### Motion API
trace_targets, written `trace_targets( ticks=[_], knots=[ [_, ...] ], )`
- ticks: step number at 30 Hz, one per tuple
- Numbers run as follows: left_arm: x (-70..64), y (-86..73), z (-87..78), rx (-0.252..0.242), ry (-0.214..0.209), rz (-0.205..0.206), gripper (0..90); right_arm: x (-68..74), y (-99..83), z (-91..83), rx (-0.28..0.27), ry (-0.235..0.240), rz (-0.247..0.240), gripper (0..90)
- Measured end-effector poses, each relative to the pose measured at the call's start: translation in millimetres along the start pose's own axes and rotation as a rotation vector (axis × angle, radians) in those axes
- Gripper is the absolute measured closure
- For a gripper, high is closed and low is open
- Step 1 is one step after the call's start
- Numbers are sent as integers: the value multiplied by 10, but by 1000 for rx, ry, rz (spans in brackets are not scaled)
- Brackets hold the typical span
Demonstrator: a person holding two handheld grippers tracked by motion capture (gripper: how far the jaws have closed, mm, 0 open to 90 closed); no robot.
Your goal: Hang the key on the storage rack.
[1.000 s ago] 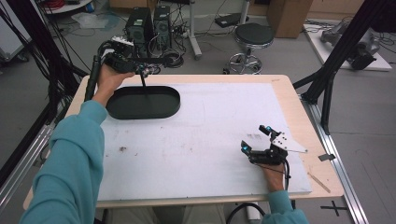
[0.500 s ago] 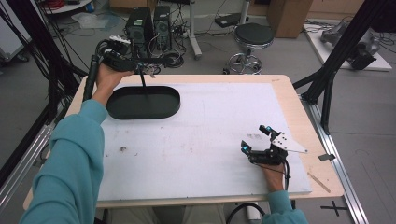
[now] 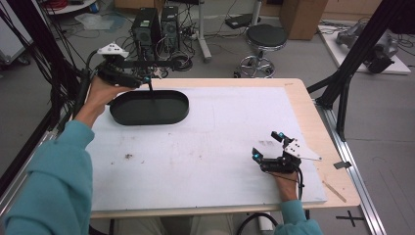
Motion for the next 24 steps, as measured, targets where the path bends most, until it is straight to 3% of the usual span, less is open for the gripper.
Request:
trace_targets(
  ticks=[5,8,14,19,24],
  knots=[
    [-208,-246,-357,-108,-25,47,17,-11,0,0,-1,3,6,5],
    [-336,-468,-555,-150,-36,45,17,-10,0,1,-1,2,6,5],
    [-569,-996,-872,-227,-18,18,17,-18,1,-2,-2,10,17,4],
    [-761,-1413,-997,-264,-3,-18,17,-1,-1,-1,2,4,3,5],
    [-935,-1728,-1050,-287,12,-32,17,-7,0,-1,-1,0,5,4]
  ],
)
Point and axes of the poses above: each handheld gripper's, and its own axes: z roughly forward along the jaws, y roughly out of its top, x roughly to its left, the point moved 1 cm from there along z, roughly forward along the jaws, and after that the axes turned 8 degrees about z, right-handed, at the moved point
